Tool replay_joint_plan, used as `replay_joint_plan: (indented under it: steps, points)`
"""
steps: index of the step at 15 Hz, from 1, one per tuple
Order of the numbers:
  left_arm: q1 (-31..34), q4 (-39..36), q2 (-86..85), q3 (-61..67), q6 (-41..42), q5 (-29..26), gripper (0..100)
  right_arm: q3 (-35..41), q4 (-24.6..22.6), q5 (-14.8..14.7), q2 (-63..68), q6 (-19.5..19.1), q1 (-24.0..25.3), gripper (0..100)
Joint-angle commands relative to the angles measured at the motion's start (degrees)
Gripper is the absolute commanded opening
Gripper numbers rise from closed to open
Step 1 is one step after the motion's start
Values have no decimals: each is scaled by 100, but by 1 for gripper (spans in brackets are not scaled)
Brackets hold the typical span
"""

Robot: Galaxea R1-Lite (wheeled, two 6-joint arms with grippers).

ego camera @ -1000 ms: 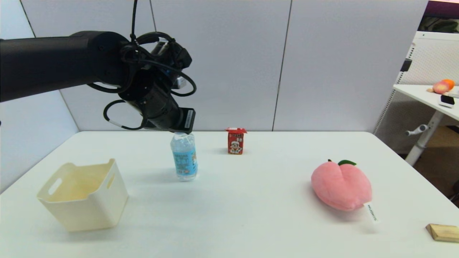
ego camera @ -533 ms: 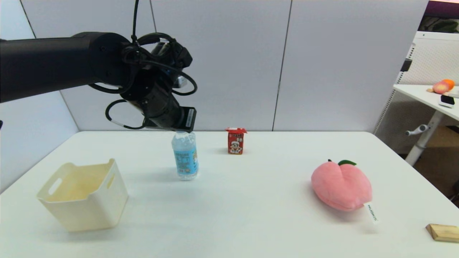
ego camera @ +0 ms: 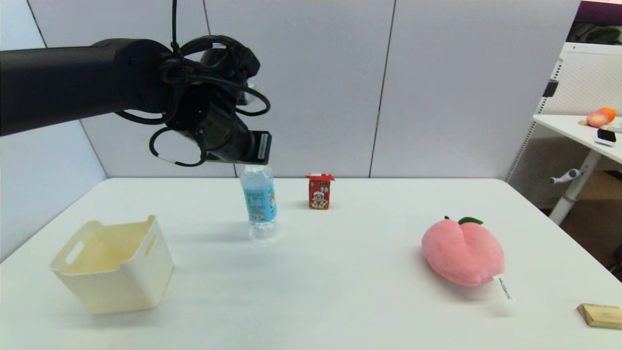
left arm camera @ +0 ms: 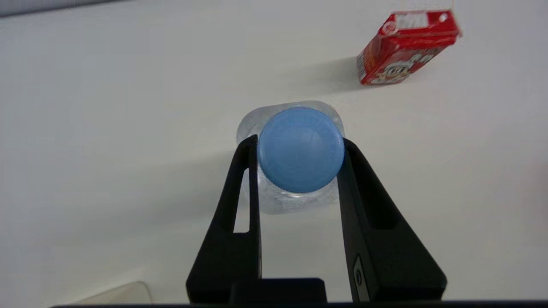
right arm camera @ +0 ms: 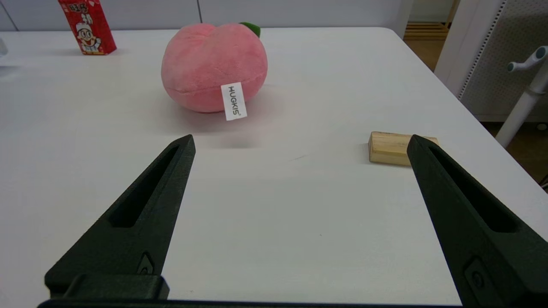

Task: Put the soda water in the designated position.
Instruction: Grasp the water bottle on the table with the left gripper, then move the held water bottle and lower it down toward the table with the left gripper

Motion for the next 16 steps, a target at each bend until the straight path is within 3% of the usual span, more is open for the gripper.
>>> replay_joint_plan:
  steps: [1, 16]
  points:
    - [-27, -567, -12, 0, 233, -1, 0, 0, 0, 0, -1, 0, 0, 100]
    - [-27, -3336, 753, -27, 1068, -72, 0, 0, 0, 0, -1, 0, 0, 100]
